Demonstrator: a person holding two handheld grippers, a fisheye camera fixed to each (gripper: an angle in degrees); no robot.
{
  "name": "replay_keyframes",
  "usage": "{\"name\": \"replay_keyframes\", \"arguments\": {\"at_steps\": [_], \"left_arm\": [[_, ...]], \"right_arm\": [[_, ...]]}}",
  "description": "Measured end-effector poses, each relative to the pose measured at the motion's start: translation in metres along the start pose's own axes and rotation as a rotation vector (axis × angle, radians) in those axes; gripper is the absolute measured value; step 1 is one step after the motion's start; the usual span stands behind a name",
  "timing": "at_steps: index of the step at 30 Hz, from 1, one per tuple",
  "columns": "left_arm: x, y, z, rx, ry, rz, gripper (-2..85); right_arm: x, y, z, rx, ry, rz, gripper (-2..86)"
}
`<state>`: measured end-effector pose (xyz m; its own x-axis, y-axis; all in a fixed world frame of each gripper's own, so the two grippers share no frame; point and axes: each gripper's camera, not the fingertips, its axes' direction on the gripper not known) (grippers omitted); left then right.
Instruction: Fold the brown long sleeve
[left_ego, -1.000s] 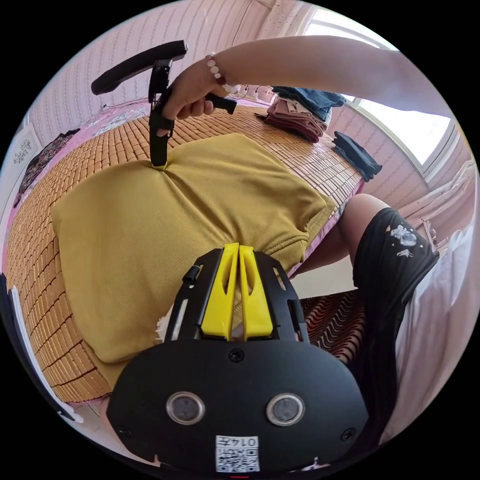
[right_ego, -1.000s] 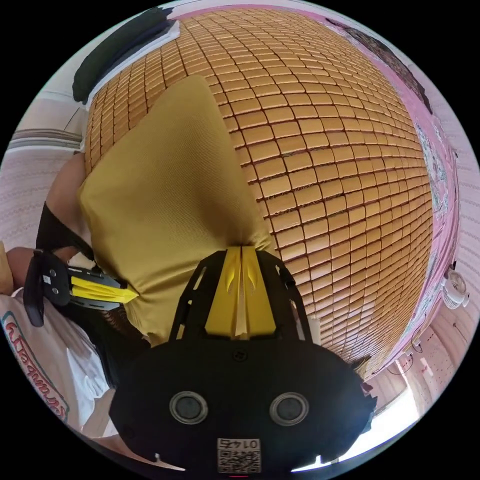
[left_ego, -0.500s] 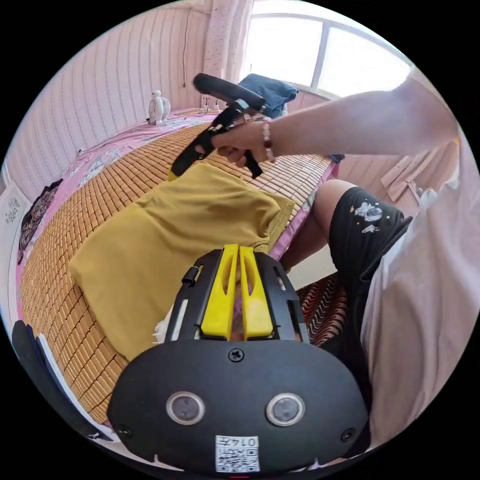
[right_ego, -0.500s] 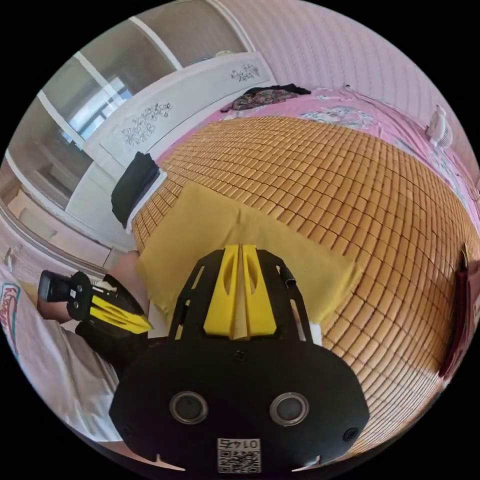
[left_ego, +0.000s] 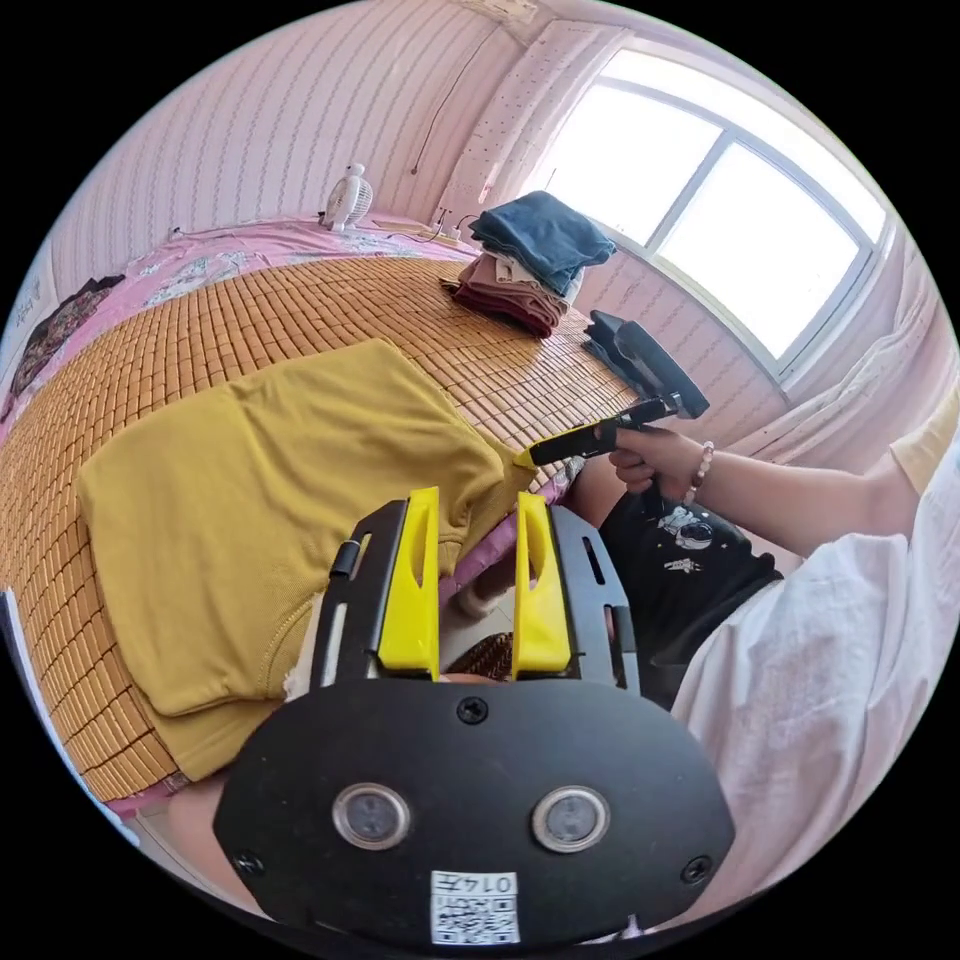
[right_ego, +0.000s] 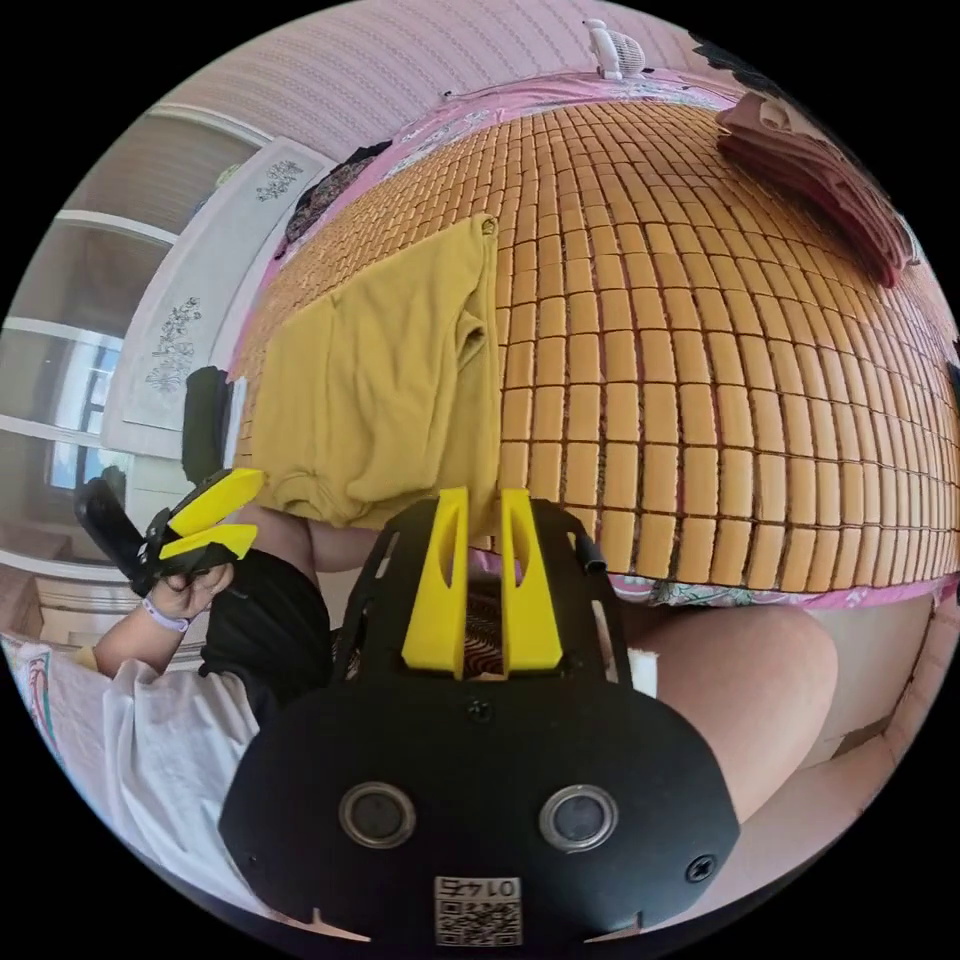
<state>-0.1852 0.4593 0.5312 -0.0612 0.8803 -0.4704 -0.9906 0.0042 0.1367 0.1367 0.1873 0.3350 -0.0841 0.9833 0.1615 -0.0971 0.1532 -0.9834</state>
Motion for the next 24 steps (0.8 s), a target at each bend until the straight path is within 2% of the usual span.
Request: {"name": "replay_keyframes", "arguments": {"at_steps": [2, 7, 10, 13, 15, 16, 18, 20, 24], "left_arm": [[0.009, -0.006, 0.006, 0.004, -0.03, 0.057, 14.0], [0.032, -0.029, 0.04, -0.104, -0.066, 0.188, 16.1], [0.04, -0.042, 0.058, -0.139, -0.111, 0.212, 13.3], [0.038, -0.046, 0.066, -0.233, -0.083, 0.144, 8.4], [0.038, -0.037, 0.067, -0.301, -0.033, 0.125, 6.7], [0.039, -0.034, 0.065, -0.306, -0.033, 0.129, 6.4], [0.042, -0.021, 0.055, -0.297, -0.045, 0.15, 6.1], [0.041, -0.014, 0.044, -0.284, -0.038, 0.141, 6.1], [0.033, -0.002, 0.015, -0.24, -0.002, 0.09, 6.1]], "right_arm": [[0.025, 0.014, -0.013, 0.053, -0.194, 0.025, 3.3], [0.055, 0.044, -0.048, 0.178, -0.35, 0.043, 1.9], [0.057, 0.056, -0.064, 0.205, -0.457, -0.027, 1.6], [0.067, 0.069, -0.067, 0.191, -0.403, -0.075, 1.5], [0.095, 0.073, -0.061, 0.123, -0.41, -0.012, 1.7], [0.119, 0.077, -0.057, 0.107, -0.48, 0.061, 1.9], [0.152, 0.087, -0.058, 0.192, -0.514, 0.171, 2.7], [0.178, 0.091, -0.055, 0.262, -0.535, 0.248, 10.7], [0.192, 0.077, -0.03, 0.181, -0.558, 0.298, 15.5]]}}
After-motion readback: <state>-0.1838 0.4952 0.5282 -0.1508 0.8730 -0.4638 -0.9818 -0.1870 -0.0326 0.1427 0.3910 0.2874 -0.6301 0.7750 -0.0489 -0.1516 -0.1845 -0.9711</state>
